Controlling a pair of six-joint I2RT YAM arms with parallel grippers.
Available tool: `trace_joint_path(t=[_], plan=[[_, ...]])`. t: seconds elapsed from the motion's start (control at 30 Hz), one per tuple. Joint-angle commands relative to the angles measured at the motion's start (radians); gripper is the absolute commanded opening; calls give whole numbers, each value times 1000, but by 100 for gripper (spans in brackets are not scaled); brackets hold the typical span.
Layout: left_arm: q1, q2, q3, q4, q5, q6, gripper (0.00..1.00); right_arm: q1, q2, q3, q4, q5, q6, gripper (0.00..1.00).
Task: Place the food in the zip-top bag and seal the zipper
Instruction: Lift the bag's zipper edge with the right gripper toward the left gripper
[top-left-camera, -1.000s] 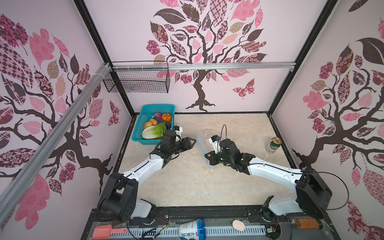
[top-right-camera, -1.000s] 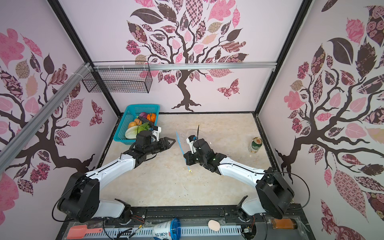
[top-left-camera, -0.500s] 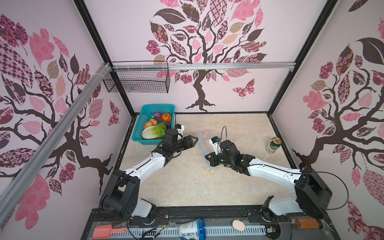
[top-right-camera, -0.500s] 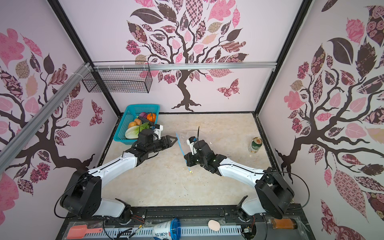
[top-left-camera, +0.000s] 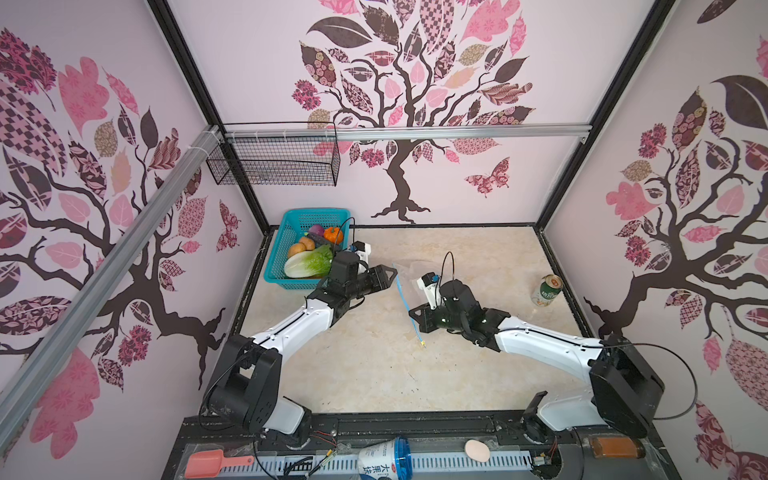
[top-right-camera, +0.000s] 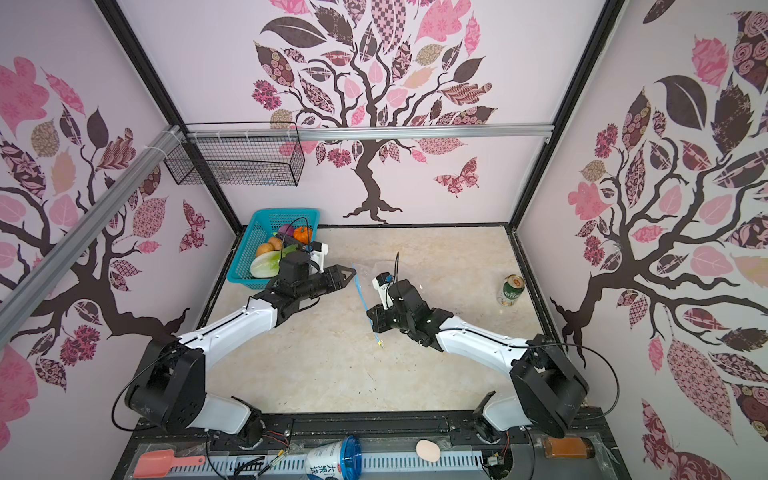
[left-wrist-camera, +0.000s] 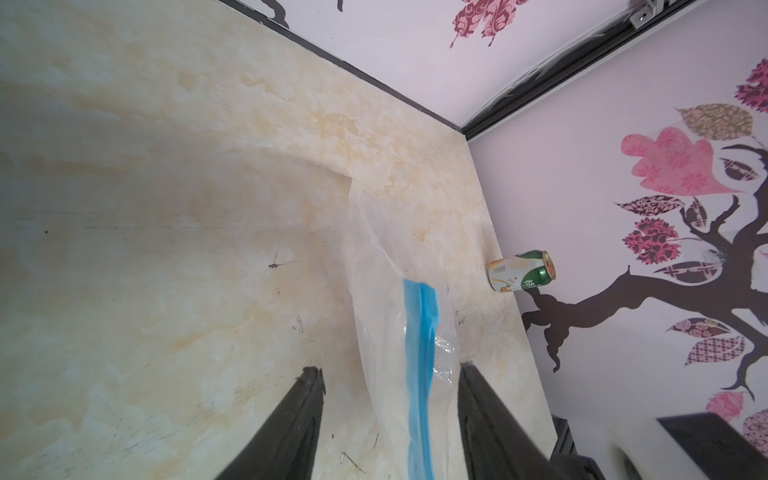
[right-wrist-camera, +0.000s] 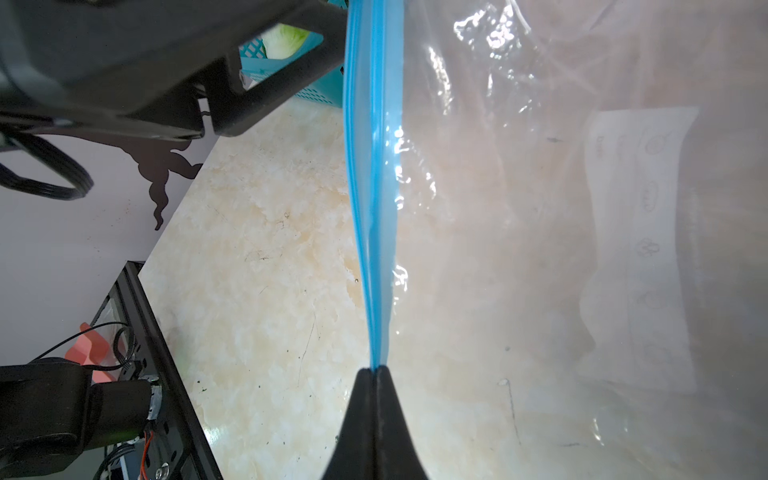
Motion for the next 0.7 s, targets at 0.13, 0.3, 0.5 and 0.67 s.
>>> trace_joint_path(t=[0.13, 0.3, 0.5, 0.67], plan=[[-4, 10, 30, -19, -22, 29, 47, -5, -52, 14, 7, -4, -9, 0], [-5, 26, 38, -20, -26, 32, 45, -5, -48, 20, 5, -11, -12, 0], [-5, 42, 48, -25, -18, 29, 42, -4, -46, 17, 5, -8, -15, 0], [-9, 62, 61, -4, 3, -11, 48, -3, -23, 13, 13, -17, -30, 0]])
